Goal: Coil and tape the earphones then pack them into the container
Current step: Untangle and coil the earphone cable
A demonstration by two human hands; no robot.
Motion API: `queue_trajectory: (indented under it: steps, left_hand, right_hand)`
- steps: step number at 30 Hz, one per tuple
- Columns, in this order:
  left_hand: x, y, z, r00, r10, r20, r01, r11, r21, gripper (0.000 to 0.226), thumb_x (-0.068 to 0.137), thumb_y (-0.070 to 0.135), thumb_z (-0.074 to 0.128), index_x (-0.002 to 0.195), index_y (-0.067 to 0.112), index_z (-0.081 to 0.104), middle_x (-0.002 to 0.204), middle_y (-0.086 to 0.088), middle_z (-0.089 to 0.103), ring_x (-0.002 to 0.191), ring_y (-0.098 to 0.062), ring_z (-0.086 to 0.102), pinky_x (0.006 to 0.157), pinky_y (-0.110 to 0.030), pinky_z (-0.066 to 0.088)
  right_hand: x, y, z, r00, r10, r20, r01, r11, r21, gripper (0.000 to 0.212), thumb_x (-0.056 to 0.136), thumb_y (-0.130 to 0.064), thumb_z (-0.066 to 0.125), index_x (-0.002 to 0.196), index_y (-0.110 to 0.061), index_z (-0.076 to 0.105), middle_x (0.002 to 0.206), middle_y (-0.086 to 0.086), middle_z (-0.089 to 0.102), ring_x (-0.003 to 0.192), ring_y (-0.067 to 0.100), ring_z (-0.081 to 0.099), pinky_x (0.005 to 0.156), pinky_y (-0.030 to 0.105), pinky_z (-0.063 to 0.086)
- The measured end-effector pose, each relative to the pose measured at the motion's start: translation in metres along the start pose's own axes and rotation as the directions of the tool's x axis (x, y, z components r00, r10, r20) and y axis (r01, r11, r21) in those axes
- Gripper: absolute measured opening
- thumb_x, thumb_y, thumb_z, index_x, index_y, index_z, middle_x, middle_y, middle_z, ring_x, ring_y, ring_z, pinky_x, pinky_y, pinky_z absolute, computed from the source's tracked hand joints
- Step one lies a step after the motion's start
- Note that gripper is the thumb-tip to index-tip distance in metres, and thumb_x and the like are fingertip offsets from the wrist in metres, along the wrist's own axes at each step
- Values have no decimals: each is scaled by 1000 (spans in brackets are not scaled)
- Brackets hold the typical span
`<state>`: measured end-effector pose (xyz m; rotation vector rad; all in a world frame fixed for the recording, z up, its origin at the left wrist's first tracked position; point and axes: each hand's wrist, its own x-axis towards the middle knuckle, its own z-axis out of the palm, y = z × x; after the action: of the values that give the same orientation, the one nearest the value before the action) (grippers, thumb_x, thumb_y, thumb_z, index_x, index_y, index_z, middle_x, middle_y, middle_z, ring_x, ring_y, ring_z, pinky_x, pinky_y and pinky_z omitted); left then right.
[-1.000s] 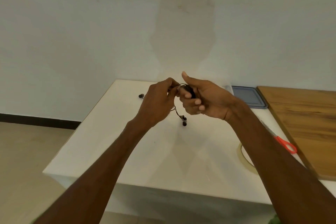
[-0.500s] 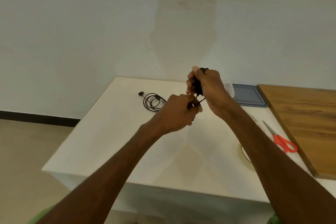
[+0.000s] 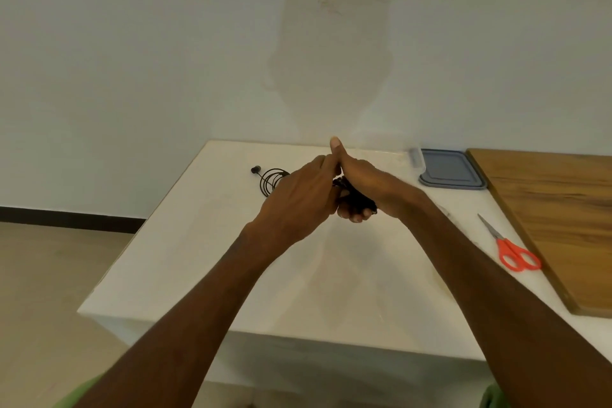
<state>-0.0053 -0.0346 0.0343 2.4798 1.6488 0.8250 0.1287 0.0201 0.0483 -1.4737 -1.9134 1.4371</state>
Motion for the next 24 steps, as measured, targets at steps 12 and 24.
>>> queue_trajectory:
  steps: [12, 24]
  left_hand:
    - [-1, -3, 13, 995, -69, 71, 89, 941, -328, 35, 87, 50, 51, 109, 28, 66, 81, 5, 73, 75, -14, 68, 71, -33, 55]
    - [-7, 4, 18, 979, 201, 38, -202, 979, 19, 25, 99, 33, 51, 118, 19, 59, 123, 0, 54, 103, -17, 51, 68, -35, 51]
  right_hand:
    - [0, 11, -33, 928, 124, 351, -191, 968, 163, 91, 81, -85, 10, 50, -10, 52, 61, 12, 64, 37, 13, 45, 33, 17, 33]
    - [-3, 20, -34, 898, 147, 416, -222, 965, 137, 95, 85, -81, 13, 67, -3, 65, 65, 16, 67, 36, 12, 46, 31, 14, 34]
